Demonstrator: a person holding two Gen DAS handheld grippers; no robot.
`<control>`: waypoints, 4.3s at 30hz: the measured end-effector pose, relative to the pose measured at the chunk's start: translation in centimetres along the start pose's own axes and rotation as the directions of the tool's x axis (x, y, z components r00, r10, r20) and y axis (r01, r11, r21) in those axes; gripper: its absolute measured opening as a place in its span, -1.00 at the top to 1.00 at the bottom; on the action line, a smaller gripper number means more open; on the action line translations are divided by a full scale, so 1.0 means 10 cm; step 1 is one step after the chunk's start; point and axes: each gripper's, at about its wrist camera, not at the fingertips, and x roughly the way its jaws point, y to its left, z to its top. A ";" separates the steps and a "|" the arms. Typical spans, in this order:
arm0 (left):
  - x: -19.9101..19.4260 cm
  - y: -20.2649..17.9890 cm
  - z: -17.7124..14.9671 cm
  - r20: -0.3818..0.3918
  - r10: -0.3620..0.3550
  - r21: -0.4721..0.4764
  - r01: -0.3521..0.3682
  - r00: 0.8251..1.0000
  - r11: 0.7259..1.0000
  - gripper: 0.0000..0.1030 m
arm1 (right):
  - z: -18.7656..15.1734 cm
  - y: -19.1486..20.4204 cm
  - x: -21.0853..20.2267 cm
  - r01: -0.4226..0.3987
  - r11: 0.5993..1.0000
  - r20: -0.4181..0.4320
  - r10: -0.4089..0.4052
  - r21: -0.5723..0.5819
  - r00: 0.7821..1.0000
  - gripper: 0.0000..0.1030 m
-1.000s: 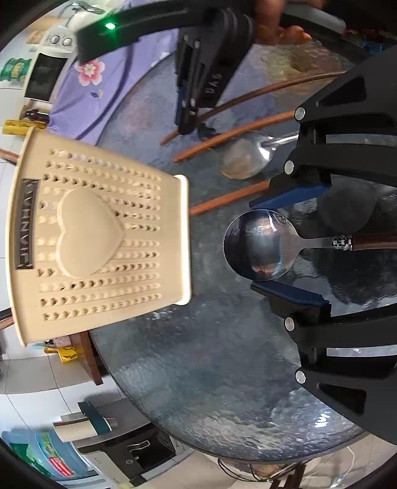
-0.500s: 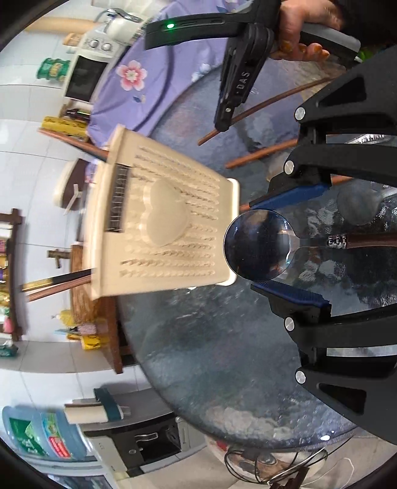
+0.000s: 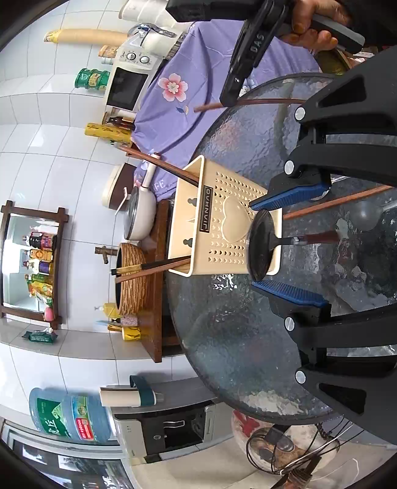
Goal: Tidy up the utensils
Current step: 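Lift the spoon over the caddy with the left tool while the right tool carries its chopstick there, then open the left tool dropping the spoon into the caddy while the right tool releases its chopstick, then move both tools back down toward the remaining spoon and chopsticks, then grasp a steel spoon with the left tool while the right tool grasps a wooden chopstick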
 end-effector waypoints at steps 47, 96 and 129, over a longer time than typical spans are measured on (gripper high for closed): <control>0.56 0.19 1.07 0.116 -0.013 -0.114 0.026 0.993 0.993 0.12 | 1.29 0.49 0.25 -0.054 0.996 0.160 0.064 -0.066 0.985 0.86; 0.42 0.16 -0.43 -0.159 0.014 -0.049 -0.022 0.987 0.999 -0.87 | -0.27 0.25 0.46 0.124 0.983 -0.062 -0.133 -0.136 0.989 -0.08; 0.42 -0.26 -1.20 -0.346 0.072 0.054 -0.057 0.935 0.997 -0.26 | -0.92 0.27 1.10 0.145 0.987 -0.328 -0.161 -0.072 0.931 0.06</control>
